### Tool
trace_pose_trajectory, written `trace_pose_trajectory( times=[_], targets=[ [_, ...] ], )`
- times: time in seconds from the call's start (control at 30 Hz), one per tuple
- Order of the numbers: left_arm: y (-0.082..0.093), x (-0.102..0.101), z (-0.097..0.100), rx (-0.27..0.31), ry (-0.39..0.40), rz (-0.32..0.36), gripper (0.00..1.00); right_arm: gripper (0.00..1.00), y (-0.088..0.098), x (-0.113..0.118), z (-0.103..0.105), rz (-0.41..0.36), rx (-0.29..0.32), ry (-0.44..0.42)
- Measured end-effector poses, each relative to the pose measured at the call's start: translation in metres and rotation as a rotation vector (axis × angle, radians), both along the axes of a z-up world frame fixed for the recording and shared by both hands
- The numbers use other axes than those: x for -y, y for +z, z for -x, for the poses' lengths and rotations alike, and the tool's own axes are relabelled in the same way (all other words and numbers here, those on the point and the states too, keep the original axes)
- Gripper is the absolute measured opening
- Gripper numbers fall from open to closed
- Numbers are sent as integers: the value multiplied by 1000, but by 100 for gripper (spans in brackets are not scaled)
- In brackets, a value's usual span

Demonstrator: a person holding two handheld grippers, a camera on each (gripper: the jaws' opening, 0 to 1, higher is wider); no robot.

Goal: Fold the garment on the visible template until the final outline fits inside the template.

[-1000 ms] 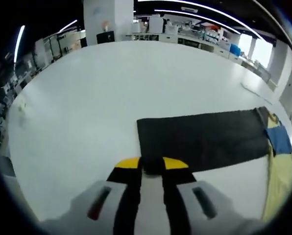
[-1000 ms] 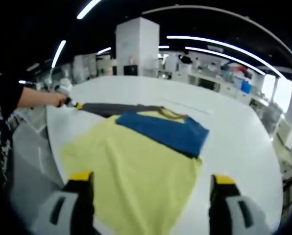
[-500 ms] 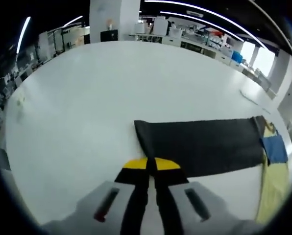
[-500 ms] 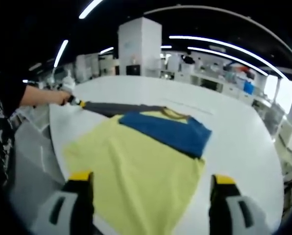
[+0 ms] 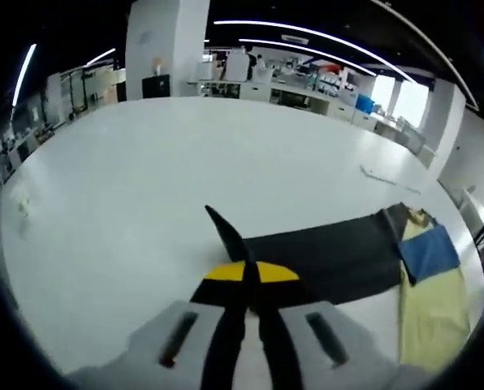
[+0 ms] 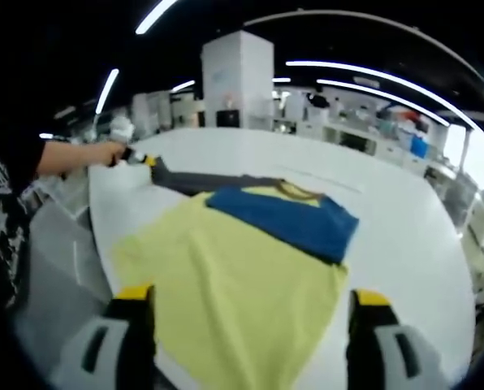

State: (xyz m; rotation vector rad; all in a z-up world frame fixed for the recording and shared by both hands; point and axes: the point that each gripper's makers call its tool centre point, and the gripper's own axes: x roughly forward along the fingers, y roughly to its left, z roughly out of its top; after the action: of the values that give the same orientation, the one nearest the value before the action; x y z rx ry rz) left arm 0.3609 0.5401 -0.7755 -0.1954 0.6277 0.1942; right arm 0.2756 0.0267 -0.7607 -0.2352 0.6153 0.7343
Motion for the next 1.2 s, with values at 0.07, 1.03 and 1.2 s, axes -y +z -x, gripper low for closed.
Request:
trace_pose_trajectory(
  times=[0.07,1.03,1.2],
  targets=[
    [6,6,-4,14,-18,-3,0,99,0,0,1,7,1,4],
    [70,119,-66,175,-269,113,0,99,3,-4,12,-16,5,34],
    [76,145,-71,185,-316,116,0,99,2,-5,13,-29,3,35]
  ],
)
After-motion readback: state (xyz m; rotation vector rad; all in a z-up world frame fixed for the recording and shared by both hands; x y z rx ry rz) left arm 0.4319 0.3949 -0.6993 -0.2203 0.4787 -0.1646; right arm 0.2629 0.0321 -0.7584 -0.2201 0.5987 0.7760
